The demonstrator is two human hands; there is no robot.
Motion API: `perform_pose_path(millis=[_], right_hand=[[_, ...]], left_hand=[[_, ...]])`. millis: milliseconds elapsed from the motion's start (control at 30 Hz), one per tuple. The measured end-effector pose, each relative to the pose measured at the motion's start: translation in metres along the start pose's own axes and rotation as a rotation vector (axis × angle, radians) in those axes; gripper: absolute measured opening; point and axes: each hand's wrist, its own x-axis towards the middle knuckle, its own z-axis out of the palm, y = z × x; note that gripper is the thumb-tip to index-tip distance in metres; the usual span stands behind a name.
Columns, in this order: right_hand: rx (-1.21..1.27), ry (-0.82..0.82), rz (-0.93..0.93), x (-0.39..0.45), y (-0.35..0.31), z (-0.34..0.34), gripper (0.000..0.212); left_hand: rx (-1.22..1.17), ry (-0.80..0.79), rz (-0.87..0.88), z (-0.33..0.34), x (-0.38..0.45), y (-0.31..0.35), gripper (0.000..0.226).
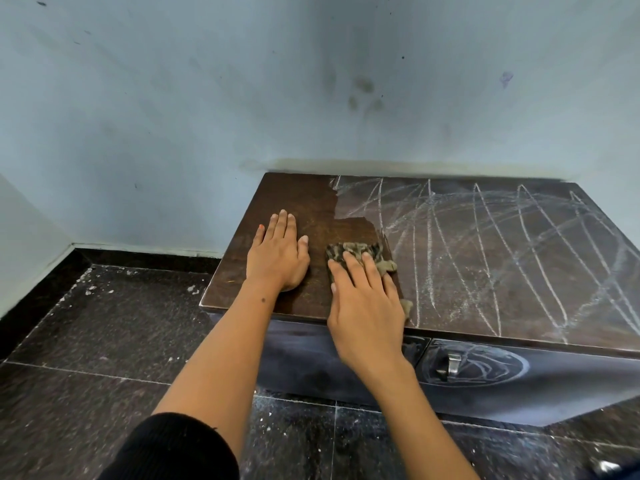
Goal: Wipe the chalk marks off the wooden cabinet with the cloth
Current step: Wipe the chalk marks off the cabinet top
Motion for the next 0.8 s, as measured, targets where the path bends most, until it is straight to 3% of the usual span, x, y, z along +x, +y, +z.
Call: perform_pose_path(millis=[67, 333, 567, 800], right_hand=[[-0.001, 0.022, 0.004, -0.004, -0.001, 0.001, 0.041], [0.010, -0.144, -0.012, 0.069, 0.002, 0.001, 0.044], [0.018, -0.005, 0.012, 0.004, 0.000, 0.006, 0.045], [0.040, -0.190, 0.045, 0.122, 0.001, 0.006, 0.047]], left_hand=[[0.000, 0.000, -0.002, 0.000, 0.000, 0.001, 0.057], [-0.016, -0.004, -0.010, -0.002, -0.002, 0.003, 0.057], [-0.026, 0.006, -0.014, 0.001, -0.003, 0.002, 0.057], [-0.023, 0.018, -0.010, -0.001, -0.002, 0.002, 0.057]])
